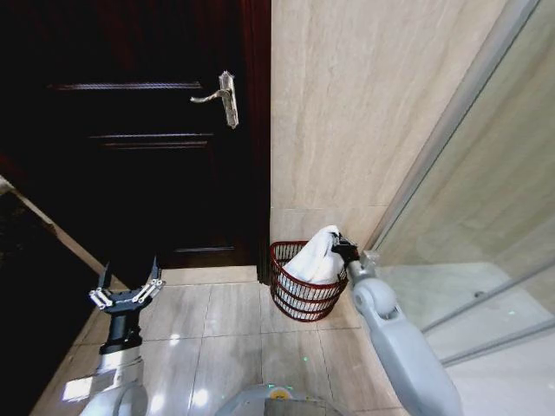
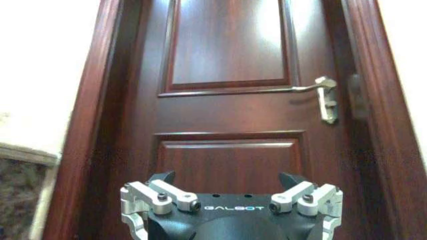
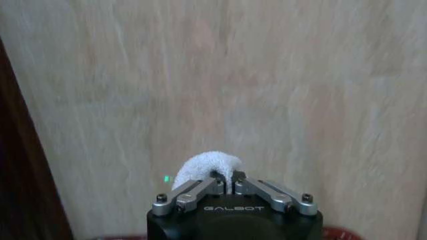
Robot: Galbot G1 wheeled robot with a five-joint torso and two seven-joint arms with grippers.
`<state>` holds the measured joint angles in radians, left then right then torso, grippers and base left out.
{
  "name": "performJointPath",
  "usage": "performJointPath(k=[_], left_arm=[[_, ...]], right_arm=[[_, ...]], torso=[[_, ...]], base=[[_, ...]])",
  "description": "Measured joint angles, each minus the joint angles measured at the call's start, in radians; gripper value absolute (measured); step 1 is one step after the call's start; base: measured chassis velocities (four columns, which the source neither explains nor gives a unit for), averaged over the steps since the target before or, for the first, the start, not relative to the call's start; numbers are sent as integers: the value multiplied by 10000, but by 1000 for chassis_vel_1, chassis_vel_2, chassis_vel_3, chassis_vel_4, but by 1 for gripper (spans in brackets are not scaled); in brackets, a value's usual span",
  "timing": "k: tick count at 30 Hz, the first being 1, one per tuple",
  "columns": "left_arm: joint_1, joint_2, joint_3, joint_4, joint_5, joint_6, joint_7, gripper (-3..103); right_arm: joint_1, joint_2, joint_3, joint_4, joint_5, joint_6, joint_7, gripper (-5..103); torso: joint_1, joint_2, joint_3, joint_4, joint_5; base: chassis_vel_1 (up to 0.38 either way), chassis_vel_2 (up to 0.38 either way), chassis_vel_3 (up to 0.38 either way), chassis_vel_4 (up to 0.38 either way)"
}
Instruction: Discard the used towel into the hamper.
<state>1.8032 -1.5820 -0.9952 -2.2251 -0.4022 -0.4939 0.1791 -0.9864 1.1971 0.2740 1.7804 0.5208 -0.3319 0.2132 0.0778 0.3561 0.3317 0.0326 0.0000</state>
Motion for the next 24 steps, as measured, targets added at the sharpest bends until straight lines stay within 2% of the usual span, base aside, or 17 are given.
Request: performJointPath(k=[2,7,10,13,14,17,22,24], left_arm=[[-27,191,-414,141,-462,16,-6,100],[-176,329,-544,244,-658,117,-6,100],[-235,362,-564,249,-720,184,-6,100],[-291,409,-556,262,-741,252,3,100],[-291,409,-556,262,-741,252,3,100],[-309,439,-514,329,-702,261,42,100],[-290,418,-506,325,-673,262,61,100],[-270,383,-543,291,-667,262,64,100]], right_arm=[[21,-162,-271,58,470,-746,551,3],[52,-418,-356,198,1068,-1508,938,3],[26,-616,-410,278,1319,-1822,971,3],[154,-1010,-505,275,1995,-2574,879,3],[154,-1010,-505,275,1995,-2574,879,3],[876,-1598,-949,-45,3038,-3646,730,3],[1993,-2021,-1697,-790,3723,-4051,644,3],[2773,-2166,-2308,-1310,4559,-4077,968,3]], torso=[[0,0,0,-1,-1],[0,0,0,-1,-1],[0,0,0,-1,-1],[0,0,0,-3,0],[0,0,0,-3,0],[0,0,0,-2,-1],[0,0,0,-2,0],[0,0,0,0,-1]], base=[[0,0,0,0],[0,0,0,0],[0,0,0,0],[0,0,0,0],[0,0,0,0],[0,0,0,0],[0,0,0,0],[0,0,0,0]])
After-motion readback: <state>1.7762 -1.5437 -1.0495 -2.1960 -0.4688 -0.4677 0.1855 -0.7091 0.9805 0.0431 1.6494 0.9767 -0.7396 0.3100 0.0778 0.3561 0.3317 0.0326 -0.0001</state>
